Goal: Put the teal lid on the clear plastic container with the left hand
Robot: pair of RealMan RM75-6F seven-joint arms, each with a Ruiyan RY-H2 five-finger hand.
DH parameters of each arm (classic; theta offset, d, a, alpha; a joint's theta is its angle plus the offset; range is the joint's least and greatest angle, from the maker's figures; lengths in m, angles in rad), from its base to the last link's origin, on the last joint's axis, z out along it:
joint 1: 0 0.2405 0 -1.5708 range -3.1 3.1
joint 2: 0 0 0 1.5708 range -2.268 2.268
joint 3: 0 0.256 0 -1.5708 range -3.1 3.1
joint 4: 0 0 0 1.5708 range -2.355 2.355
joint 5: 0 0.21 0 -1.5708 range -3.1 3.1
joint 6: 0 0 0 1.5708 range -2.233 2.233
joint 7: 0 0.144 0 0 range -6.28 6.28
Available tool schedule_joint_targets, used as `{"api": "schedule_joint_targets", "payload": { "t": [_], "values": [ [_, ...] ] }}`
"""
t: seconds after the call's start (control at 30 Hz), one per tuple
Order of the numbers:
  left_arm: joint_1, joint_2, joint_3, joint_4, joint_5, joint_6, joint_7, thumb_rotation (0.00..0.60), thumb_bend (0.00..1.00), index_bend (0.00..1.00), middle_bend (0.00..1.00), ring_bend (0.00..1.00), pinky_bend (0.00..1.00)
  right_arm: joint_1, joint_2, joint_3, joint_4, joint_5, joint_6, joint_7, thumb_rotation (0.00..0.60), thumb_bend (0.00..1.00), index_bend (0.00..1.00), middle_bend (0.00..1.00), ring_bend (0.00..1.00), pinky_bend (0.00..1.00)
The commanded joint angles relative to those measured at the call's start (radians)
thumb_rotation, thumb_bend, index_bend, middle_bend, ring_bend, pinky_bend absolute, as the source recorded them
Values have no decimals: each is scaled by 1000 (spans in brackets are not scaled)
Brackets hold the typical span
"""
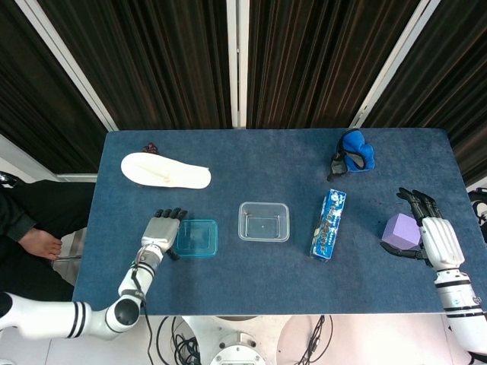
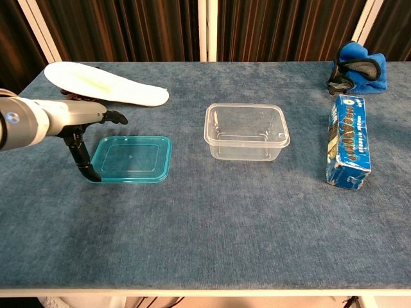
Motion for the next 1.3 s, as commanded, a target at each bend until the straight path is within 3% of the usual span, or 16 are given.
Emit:
{"api": "schedule_joint_targets", "payload": {
  "t": [0.03,0.47,0.93,1.3],
  "values": [
    [-72,-42,-9,-17,-99,76,72,600,0,18,0,0,2,-3,1,-1,15,1,-14,37,600,26,0,136,0,0],
    [-136,-108,-21,28,-198,126,107,600,0,35,0,0,0,-18,6,2,66,-14,-13,143,600,26,0,135,0,0],
    [-139,-123,-7,60,-166,118,84,600,0,327,9,0,0,-33,-1,-1,91,-33,-1,189,600,17,0,134,0,0],
    [-137,-111,-3,42,-140,127,69,600,0,414,64,0,0,-47,-1,0,82,-39,19,190,600,10,0,132,0,0]
  ]
}}
